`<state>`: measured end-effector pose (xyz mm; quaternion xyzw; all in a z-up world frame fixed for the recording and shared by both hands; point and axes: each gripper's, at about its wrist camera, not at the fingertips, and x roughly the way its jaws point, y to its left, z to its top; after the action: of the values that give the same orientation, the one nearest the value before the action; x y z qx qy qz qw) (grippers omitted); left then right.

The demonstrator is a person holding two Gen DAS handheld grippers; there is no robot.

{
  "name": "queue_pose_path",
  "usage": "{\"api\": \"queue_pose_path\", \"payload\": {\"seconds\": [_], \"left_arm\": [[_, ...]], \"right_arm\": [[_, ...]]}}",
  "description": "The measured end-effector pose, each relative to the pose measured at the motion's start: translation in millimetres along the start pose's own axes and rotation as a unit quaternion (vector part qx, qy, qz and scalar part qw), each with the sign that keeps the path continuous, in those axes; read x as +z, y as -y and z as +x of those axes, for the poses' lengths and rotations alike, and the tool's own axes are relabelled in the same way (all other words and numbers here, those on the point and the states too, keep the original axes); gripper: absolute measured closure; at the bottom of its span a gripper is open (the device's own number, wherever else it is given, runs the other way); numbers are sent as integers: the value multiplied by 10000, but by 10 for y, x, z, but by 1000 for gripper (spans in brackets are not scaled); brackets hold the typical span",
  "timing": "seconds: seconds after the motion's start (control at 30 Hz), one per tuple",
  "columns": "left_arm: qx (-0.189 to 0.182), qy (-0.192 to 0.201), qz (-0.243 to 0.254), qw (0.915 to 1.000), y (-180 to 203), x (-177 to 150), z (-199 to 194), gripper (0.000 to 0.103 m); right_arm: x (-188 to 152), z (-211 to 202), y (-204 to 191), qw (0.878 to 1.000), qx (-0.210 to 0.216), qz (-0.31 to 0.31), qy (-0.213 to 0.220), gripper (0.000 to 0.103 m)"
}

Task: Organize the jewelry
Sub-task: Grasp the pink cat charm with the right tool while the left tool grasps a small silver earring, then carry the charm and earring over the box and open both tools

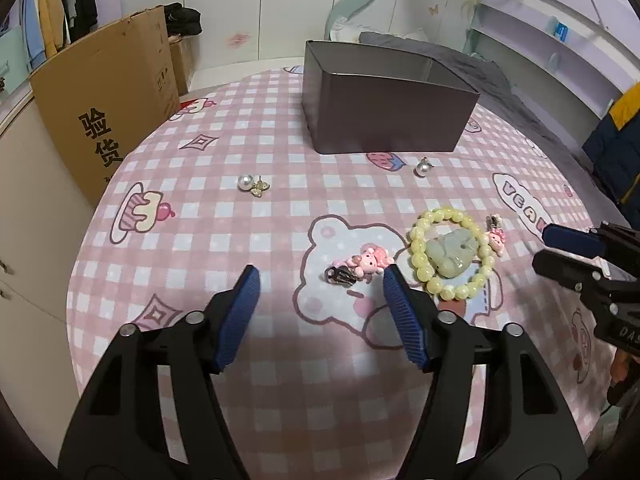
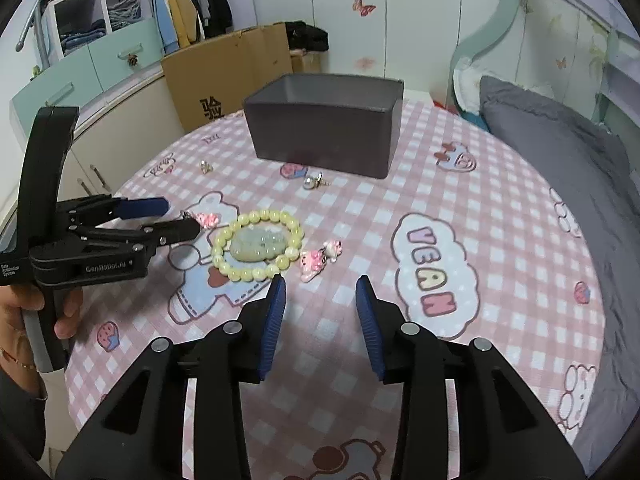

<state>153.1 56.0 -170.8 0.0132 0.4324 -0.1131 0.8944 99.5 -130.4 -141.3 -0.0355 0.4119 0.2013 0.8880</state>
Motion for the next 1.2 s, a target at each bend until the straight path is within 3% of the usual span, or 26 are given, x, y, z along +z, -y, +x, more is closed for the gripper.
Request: {"api": "queue_pose_path", "payload": {"seconds": [0.3, 0.6, 0.73, 0.83, 0.97, 1.2], "left_arm": [[-121, 14, 324, 9994, 103, 39, 44, 87], [-429, 85, 104, 9990, 26, 64, 25, 88], [-539, 117, 62, 9985, 16, 92, 8, 88], [-627, 159, 32, 9979, 12, 124, -21, 88], [-755, 260, 4, 9968, 23, 184, -93, 88], [-1116, 518, 43, 9924, 85, 414, -254, 88]], "right_arm": [[49, 209, -13, 9999, 57, -33, -147, 62], [121, 350, -62, 9996, 29, -208, -210, 61], [132, 379, -99, 9987, -180, -433, -220, 72], [144, 386, -89, 9984, -197, -483, -218, 85], [150, 384, -66, 9984, -133, -499, -218, 90], [237, 210, 28, 9993, -8, -363, -55, 90]]}}
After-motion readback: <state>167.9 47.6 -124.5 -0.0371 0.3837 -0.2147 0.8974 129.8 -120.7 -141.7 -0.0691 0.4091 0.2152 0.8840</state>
